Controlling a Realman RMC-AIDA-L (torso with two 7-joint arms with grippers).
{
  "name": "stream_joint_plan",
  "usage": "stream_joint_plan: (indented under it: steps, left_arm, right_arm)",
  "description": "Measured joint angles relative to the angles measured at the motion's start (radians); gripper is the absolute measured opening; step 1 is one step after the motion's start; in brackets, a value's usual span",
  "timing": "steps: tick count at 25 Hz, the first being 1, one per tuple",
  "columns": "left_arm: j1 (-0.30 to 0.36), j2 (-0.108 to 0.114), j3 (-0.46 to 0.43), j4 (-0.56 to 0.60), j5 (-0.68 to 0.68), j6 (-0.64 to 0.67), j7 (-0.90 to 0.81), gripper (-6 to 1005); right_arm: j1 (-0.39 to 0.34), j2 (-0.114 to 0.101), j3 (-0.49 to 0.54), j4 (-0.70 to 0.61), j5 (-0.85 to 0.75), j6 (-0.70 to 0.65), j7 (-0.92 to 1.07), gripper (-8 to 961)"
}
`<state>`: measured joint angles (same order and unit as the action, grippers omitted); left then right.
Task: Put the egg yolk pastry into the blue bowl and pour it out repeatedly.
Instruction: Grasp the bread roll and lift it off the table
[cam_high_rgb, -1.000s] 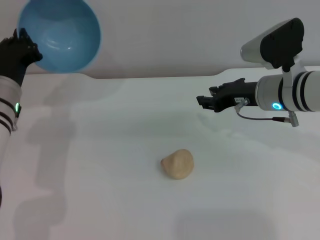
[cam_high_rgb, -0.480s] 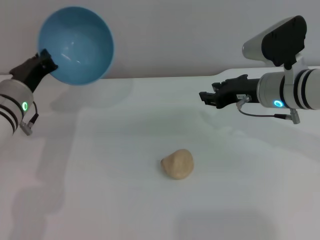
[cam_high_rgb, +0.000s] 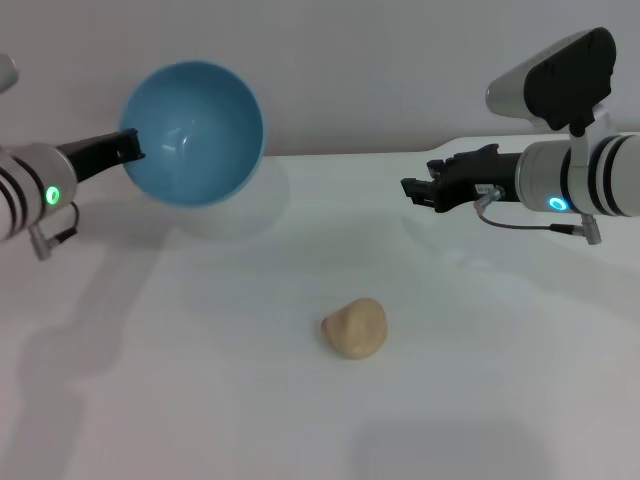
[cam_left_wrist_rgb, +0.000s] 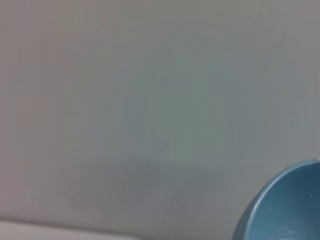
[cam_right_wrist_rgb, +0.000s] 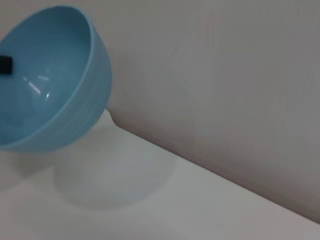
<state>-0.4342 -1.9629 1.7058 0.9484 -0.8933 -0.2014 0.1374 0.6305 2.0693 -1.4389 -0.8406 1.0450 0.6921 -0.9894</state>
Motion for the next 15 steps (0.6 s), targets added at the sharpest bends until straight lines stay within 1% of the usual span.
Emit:
stream_joint_plan:
  steps: [1,2,4,5,6,7,10,15]
  left_arm:
    - [-0.005,-0.006,-0.053,0.012,0.002,-0.076,0.046,15]
    - [-0.009,-0.012,-0.091,0.019,0.003,-0.12,0.072,15]
    - [-0.026,-0.036,-0.234,0.036,0.003,-0.274,0.184,15]
    - [-0.03,-0.044,-0.267,0.04,0.003,-0.311,0.216,15]
    - [-0.036,-0.056,-0.328,0.049,0.004,-0.366,0.266,15]
    - [-0.039,-0.064,-0.368,0.058,0.007,-0.41,0.301,15]
    - [-0.057,-0.07,-0.429,0.078,0.057,-0.502,0.327,15]
    - [-0.112,-0.073,-0.476,0.078,0.194,-0.647,0.322,16]
  right_arm:
    - [0.0,0.0,0.0,0.0,0.0,0.002,0.0,342]
    - [0.0,0.0,0.0,0.0,0.0,0.003,0.0,342]
    - [0.001,-0.001,-0.004,0.0,0.0,0.009,0.0,341]
    - [0.001,-0.001,-0.006,0.0,-0.001,0.014,0.0,341]
    - [0.002,-0.001,-0.008,0.0,-0.001,0.02,0.0,341]
    - [0.004,-0.001,-0.009,0.0,-0.001,0.03,0.0,341]
    - [0.012,-0.002,-0.004,0.002,-0.002,0.074,0.005,340]
    - [0.015,-0.003,-0.002,-0.001,-0.004,0.128,0.009,340]
